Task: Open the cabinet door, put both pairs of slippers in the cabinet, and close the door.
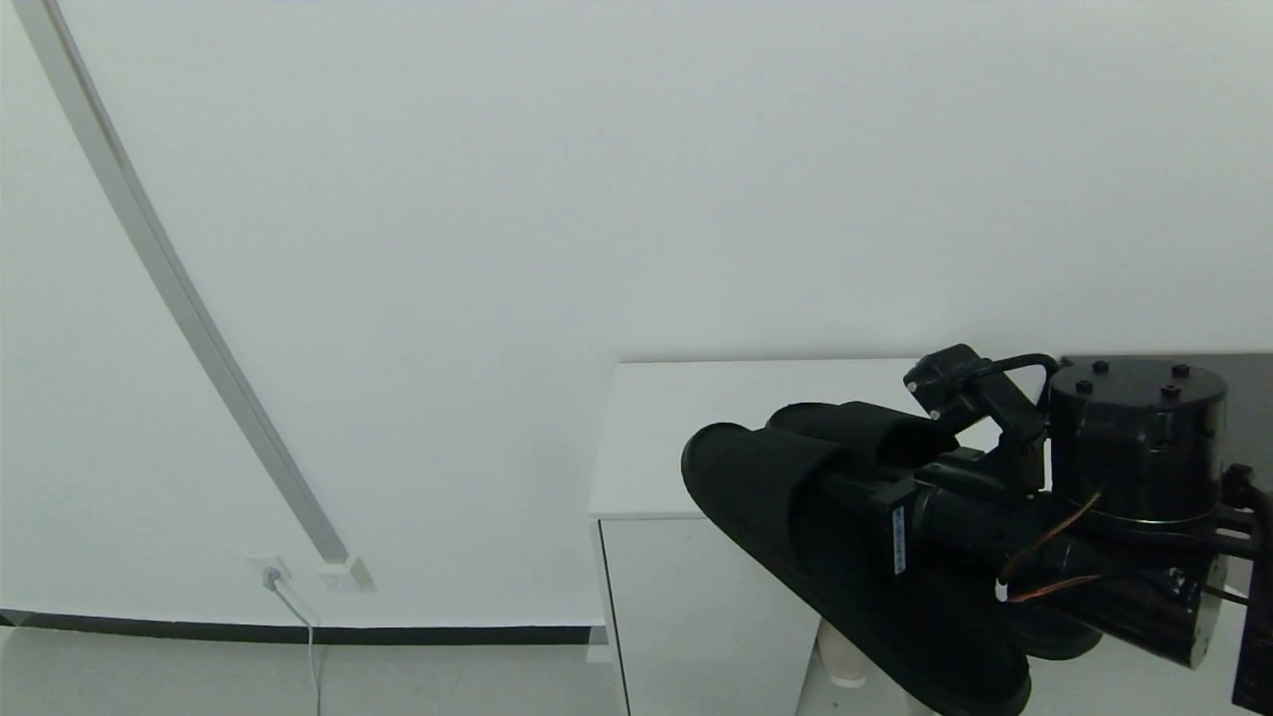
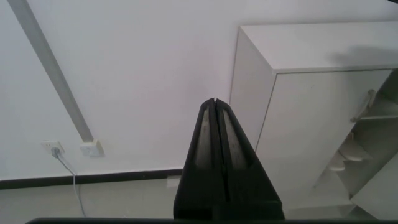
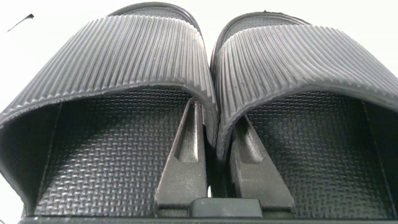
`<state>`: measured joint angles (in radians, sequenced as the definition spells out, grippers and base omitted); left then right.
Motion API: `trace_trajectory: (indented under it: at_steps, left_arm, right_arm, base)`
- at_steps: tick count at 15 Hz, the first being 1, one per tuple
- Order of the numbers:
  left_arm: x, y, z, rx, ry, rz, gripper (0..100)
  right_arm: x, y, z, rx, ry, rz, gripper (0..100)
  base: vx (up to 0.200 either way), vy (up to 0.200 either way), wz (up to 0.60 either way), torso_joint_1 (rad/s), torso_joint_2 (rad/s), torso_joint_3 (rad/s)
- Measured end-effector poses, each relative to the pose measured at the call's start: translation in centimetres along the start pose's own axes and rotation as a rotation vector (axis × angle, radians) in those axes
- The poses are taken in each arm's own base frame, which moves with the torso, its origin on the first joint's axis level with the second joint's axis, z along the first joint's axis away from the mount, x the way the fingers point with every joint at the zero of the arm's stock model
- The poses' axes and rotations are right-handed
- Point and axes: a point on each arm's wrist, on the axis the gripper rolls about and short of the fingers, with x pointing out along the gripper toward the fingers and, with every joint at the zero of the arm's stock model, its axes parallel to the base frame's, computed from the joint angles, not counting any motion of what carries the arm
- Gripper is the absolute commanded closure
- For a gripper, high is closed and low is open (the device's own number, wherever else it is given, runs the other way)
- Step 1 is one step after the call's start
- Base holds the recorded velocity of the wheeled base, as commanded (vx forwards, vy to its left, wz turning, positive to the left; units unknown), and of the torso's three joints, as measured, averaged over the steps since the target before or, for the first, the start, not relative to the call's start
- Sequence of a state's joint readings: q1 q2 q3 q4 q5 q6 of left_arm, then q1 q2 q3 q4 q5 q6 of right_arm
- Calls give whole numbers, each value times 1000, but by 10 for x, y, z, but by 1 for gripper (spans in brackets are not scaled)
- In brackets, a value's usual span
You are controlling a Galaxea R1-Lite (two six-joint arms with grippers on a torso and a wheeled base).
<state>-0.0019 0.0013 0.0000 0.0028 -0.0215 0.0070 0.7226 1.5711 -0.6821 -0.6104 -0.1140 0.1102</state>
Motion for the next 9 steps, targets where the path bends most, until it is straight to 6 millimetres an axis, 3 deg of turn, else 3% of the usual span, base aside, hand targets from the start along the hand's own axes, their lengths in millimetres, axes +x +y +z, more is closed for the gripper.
trace_trajectory:
  at_steps: [3, 9]
  left_arm:
    - [0, 0, 0, -1, 0, 0, 100]
    - [0, 0, 0, -5, 0, 2, 100]
  right_arm:
    - [-1, 1, -2, -4, 6, 2, 100]
    - [-5, 2, -5, -2, -19, 62, 100]
  base:
    - [-200, 0, 0, 5, 4, -1]
    - [0, 0, 0, 0, 0, 0]
